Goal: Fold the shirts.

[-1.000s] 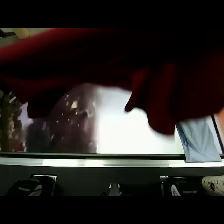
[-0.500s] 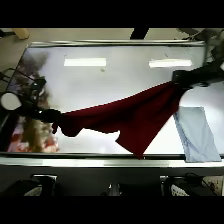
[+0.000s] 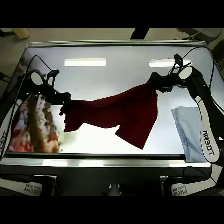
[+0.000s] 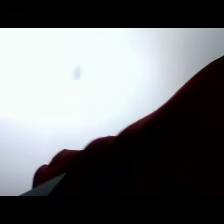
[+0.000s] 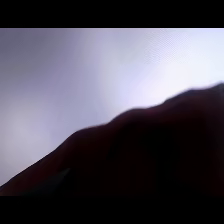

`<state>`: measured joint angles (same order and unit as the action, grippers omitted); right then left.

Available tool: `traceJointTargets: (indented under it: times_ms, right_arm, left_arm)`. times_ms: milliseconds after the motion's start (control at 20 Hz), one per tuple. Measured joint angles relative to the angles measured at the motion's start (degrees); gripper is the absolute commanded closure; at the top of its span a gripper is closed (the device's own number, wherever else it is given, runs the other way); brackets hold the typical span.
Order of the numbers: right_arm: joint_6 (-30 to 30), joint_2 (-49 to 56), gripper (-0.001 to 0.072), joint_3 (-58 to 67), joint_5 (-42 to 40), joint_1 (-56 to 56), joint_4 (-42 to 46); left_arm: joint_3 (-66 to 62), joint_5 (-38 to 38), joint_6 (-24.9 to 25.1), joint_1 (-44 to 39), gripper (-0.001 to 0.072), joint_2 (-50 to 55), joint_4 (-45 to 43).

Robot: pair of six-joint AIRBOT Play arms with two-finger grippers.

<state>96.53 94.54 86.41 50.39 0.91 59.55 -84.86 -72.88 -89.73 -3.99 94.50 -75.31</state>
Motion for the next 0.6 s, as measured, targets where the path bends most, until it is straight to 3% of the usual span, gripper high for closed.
traceJointTargets:
  times_ms: [150,300,450,600]
  right_arm:
    - [-2.3,-1.2,0.0184,0.0,5.2,3.7,-0.9]
    - [-5.3,-2.1,0.0186,-1.1,17.8,9.9,-0.5]
    - [-8.7,-2.6,0.0186,-5.5,27.8,12.4,1.2]
    - [-10.7,-2.8,0.0186,-9.7,31.0,12.1,2.3]
  left_arm:
    - [-2.1,-5.5,0.7,2.1,0.0039,1.0,-1.2]
    - [2.9,-9.4,1.5,5.2,0.0042,-3.6,-0.1]
    - [17.3,-6.9,2.4,6.9,0.0070,-12.0,1.7]
    - [30.7,0.0,3.5,7.3,0.0070,-17.9,5.5]
